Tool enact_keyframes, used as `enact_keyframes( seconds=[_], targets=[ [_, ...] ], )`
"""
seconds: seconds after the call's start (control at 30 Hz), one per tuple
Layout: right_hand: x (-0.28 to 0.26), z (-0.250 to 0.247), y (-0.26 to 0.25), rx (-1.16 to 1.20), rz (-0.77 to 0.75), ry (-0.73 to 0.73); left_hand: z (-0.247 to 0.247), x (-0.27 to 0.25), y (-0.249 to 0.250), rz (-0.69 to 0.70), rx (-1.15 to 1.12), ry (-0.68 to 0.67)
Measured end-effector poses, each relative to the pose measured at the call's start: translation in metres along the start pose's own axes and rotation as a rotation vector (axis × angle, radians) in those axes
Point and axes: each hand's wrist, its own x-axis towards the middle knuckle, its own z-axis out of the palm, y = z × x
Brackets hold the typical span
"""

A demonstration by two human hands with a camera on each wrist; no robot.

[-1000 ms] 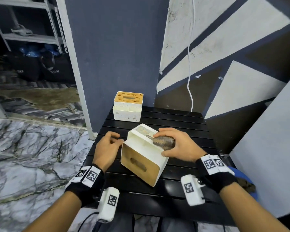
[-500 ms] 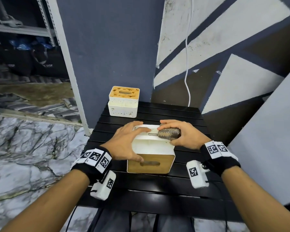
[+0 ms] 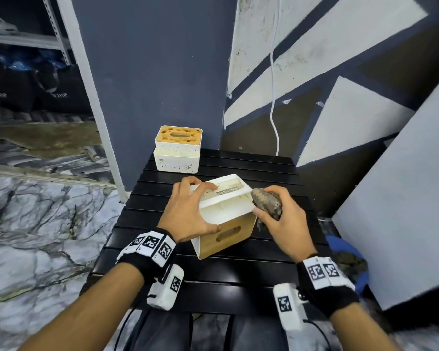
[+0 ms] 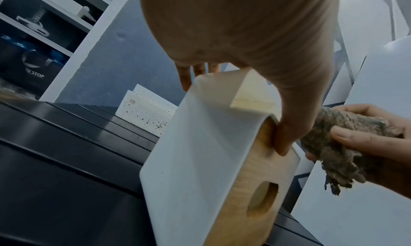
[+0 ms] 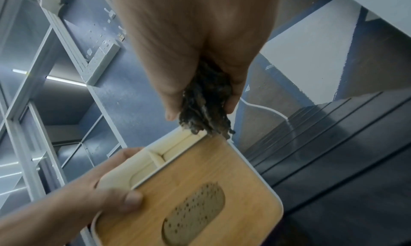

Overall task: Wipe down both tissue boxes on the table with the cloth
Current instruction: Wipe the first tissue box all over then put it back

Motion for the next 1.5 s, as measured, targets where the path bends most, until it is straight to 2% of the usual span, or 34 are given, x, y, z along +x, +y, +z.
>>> enact_keyframes(
  seconds=[0.13,0.33,0.5,0.67,0.87,1.03,1.17,1.37,1.5],
  targets=[
    [-0.006,0.025,0.007,-0.116,0.053,0.040,0.005,-0.001,0.003,-0.017,0.001,0.029],
    [-0.010,0.044,-0.012,-0.228,0.142,-0.069,0.006,-0.001,0.000,-0.026,0.000,0.030],
    [0.003,0.046,-0.017,-0.356,0.155,-0.069,0.009,-0.002,0.003,-0.027,-0.035,0.050],
    [0.006,0.054,-0.023,-0.324,0.182,-0.041,0.012,-0.003,0.003,-0.024,-0.045,0.082],
    [-0.009,0.053,-0.020,-0.300,-0.022,-0.082,0.017,-0.006,0.006,-0.043,-0.085,0.105],
    [0.001,0.045,-0.008,-0.254,0.025,0.027,0.016,-0.007,0.005,-0.041,-0.068,0.088],
    [0.009,0.050,-0.003,-0.292,0.081,0.040,0.017,-0.008,0.007,-0.045,-0.072,0.094],
    [-0.007,0.066,-0.019,-0.283,-0.066,0.001,0.019,-0.009,0.008,-0.050,-0.085,0.119],
    [0.003,0.051,-0.008,-0.316,-0.009,-0.001,0.017,-0.009,0.008,-0.051,-0.068,0.098]
  ],
)
